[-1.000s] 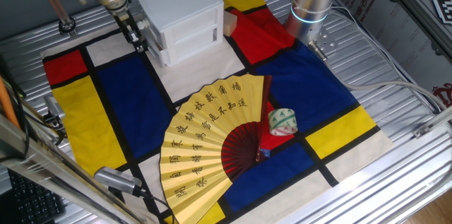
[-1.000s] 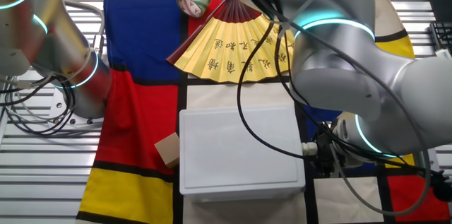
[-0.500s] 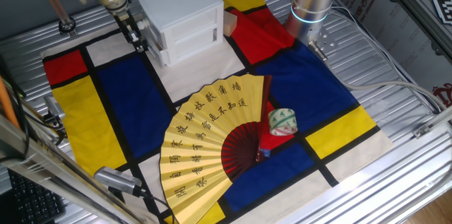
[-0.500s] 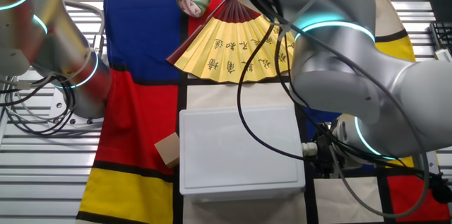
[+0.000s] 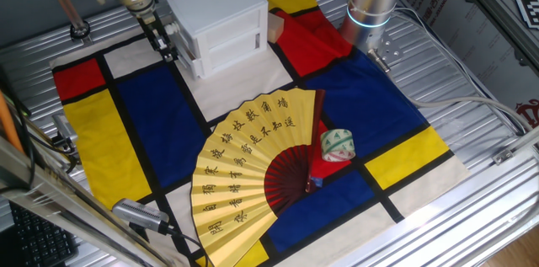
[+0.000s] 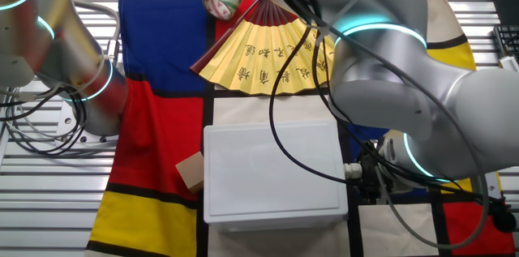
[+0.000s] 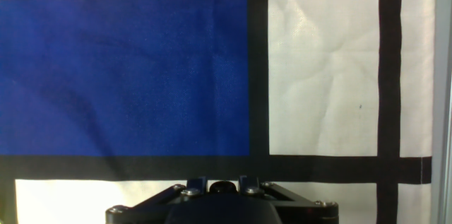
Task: Grasp the handle and close the drawer
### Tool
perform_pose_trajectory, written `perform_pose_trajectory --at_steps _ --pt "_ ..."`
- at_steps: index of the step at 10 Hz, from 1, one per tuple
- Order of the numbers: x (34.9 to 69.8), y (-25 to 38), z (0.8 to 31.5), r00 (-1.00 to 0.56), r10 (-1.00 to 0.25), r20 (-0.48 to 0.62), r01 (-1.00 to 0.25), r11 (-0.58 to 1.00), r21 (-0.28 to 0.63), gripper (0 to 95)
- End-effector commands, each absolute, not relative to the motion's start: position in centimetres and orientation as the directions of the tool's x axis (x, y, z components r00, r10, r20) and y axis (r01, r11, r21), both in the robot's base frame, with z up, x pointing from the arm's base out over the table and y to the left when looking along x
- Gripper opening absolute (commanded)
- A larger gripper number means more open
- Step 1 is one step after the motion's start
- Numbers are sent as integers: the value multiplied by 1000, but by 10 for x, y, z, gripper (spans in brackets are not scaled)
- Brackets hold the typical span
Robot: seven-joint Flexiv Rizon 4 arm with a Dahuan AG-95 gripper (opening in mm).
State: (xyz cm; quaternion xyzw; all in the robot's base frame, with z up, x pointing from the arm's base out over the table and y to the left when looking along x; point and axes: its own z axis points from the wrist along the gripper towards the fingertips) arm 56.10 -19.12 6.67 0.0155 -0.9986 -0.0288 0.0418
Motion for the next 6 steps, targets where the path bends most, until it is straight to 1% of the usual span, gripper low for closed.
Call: perform_pose_trajectory --at_steps 1,3,6 --pt "561 -191 66 -996 -34 83 -29 998 60 0" --pt "561 -191 66 -995 -48 85 -45 998 43 0" --pt "561 -191 67 -995 -45 84 -42 998 43 0"
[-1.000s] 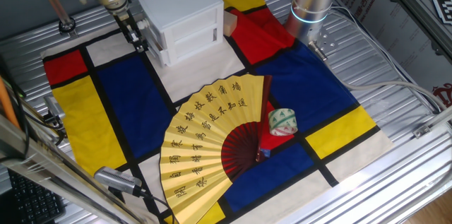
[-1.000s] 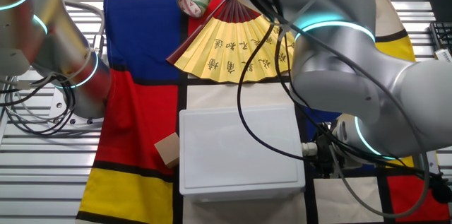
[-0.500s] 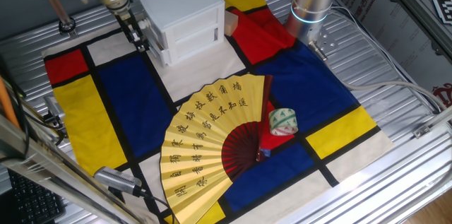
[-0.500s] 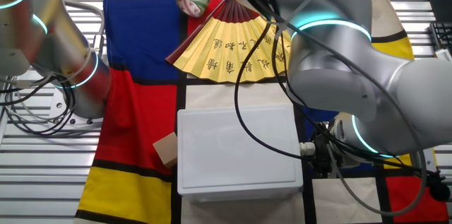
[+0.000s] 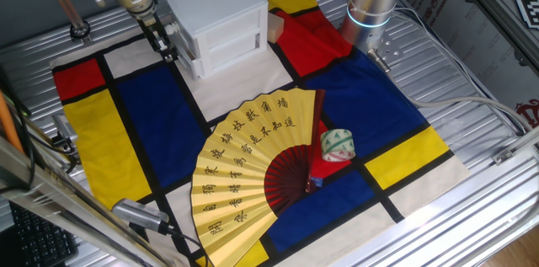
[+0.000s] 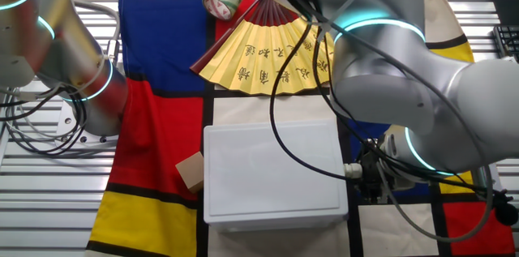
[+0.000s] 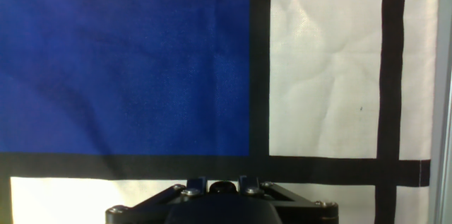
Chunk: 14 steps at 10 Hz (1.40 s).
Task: Grasp the handle and close the drawer
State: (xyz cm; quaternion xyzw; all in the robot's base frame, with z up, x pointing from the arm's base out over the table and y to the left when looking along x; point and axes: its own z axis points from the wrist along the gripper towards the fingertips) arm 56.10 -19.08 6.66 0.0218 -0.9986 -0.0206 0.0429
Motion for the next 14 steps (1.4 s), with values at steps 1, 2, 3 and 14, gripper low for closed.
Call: perform_pose_trajectory --at_steps 1,2,3,14 --pt "561 -191 67 -995 -46 84 -43 998 41 0" --pt "561 -190 67 -995 -46 83 -43 998 43 0" --pt "561 -190 67 -995 -46 85 -43 998 43 0" --pt "555 -192 66 -995 -45 84 -42 998 39 0"
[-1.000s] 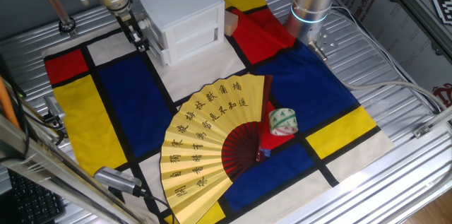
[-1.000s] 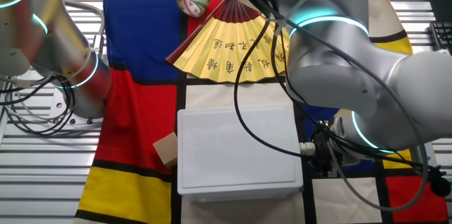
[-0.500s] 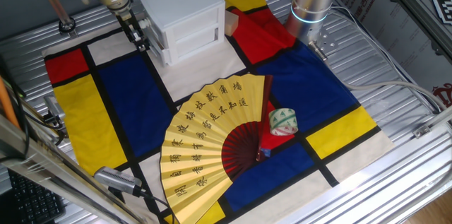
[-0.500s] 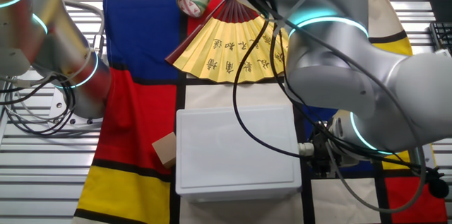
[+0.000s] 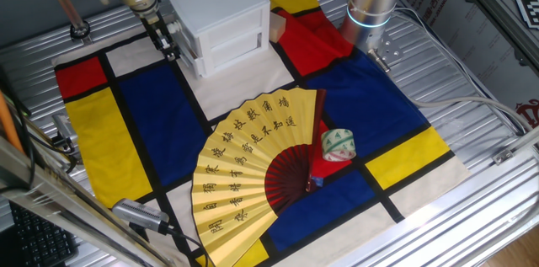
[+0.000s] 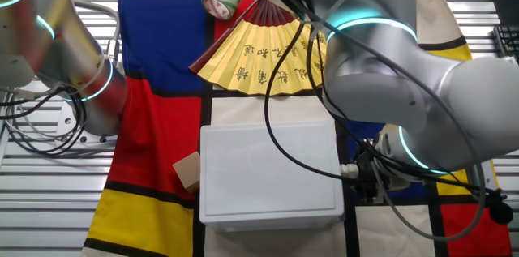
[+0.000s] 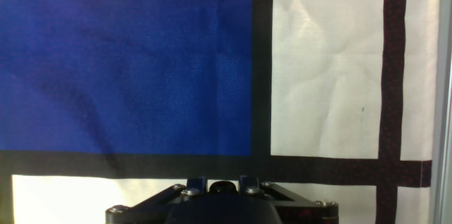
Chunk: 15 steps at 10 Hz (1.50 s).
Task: Grasp the handle and close the drawer
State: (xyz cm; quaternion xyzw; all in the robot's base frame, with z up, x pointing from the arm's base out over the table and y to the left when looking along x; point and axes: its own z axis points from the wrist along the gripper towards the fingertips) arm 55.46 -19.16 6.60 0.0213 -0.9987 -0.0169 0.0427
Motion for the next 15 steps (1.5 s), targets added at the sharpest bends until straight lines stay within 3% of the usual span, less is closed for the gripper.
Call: perform_pose_trajectory --at_steps 1,15 --pt "555 -191 66 -995 -46 84 -43 998 41 0" --pt "560 -190 65 -994 -50 94 -45 998 50 0"
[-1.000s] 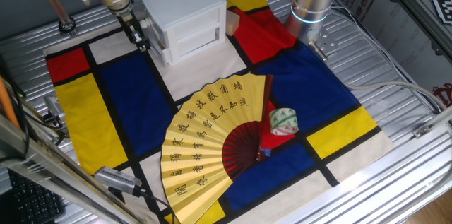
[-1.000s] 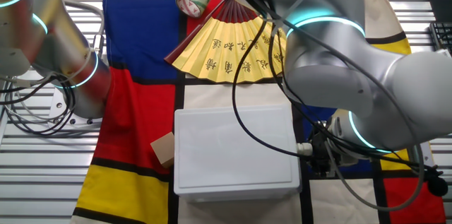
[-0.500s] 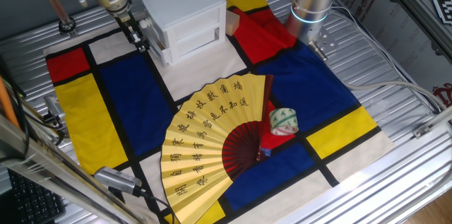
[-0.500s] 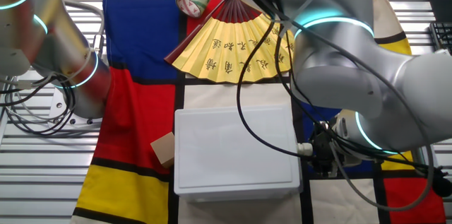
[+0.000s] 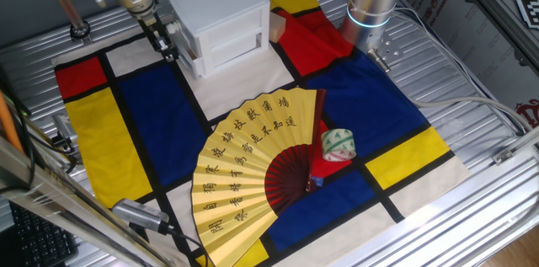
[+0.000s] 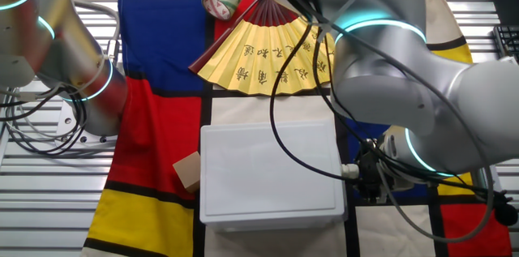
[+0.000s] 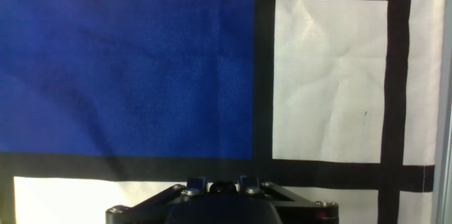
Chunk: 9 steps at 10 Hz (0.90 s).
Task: Grasp the handle and close the drawer
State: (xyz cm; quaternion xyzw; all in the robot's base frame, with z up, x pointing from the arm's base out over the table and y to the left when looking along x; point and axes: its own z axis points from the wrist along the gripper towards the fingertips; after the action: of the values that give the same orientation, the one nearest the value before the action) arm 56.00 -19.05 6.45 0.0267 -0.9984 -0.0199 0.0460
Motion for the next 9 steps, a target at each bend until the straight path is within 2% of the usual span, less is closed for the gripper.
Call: perform_pose_trajectory --at_steps 1,9 --pt "560 -190 65 -995 -50 91 -45 998 50 0" --pt "559 -191 64 -996 -46 74 -43 998 49 0"
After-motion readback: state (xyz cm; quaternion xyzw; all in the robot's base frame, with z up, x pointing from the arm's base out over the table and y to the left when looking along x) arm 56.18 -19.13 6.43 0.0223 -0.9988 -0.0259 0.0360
